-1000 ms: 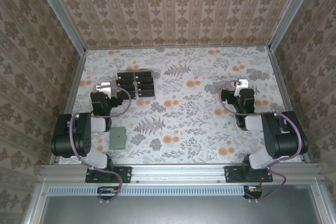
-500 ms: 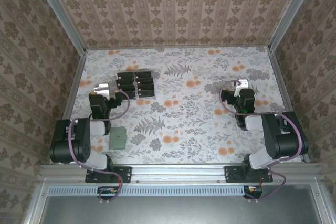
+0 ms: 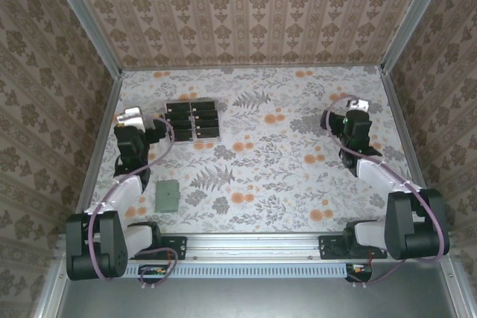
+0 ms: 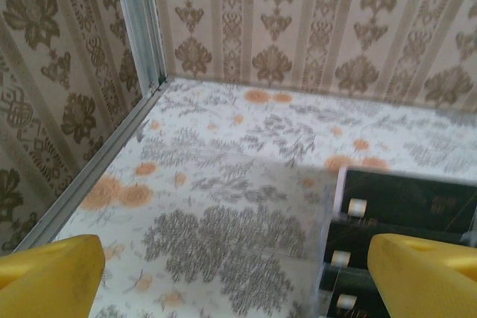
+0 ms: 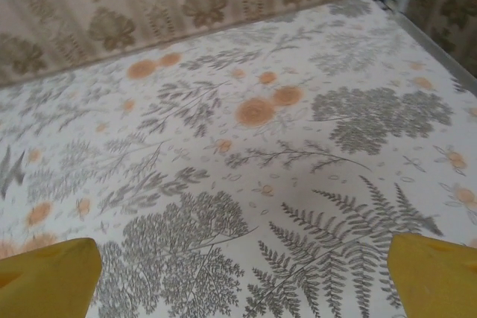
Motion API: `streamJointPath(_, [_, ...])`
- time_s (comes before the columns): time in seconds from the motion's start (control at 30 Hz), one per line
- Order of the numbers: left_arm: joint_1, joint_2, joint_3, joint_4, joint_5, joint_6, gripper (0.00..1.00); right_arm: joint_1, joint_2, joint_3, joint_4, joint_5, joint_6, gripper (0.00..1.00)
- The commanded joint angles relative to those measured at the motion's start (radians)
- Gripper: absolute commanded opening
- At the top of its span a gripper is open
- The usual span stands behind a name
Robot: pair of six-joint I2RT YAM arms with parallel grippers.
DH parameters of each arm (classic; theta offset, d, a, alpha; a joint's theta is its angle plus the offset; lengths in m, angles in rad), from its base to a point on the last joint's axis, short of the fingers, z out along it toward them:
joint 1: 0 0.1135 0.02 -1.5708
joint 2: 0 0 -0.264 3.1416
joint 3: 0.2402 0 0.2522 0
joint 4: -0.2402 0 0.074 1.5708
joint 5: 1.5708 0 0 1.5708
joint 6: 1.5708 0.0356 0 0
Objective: Put the credit cards into the card holder
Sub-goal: Move the storage box to the center of the table.
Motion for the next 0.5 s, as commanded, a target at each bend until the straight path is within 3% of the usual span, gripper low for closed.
streamJointPath(0.0, [0.01, 0.012, 0.133, -0.275, 0.032, -0.125, 1.0, -0.013, -0.05, 0.081, -0.314, -0.03, 0.155, 1.0])
streamJointPath(0.2, [0.029, 0.171, 0.343, -0.491, 0.181, -0.199, 1.0, 0.049, -0.128, 0.124, -0.431, -0.281, 0.177, 1.0])
streamJointPath(0.47, [0.035, 0.312, 0.389, -0.424, 0.325, -0.275, 1.0, 0.328, -0.142, 0.115, -0.51, -0.256, 0.206, 1.0])
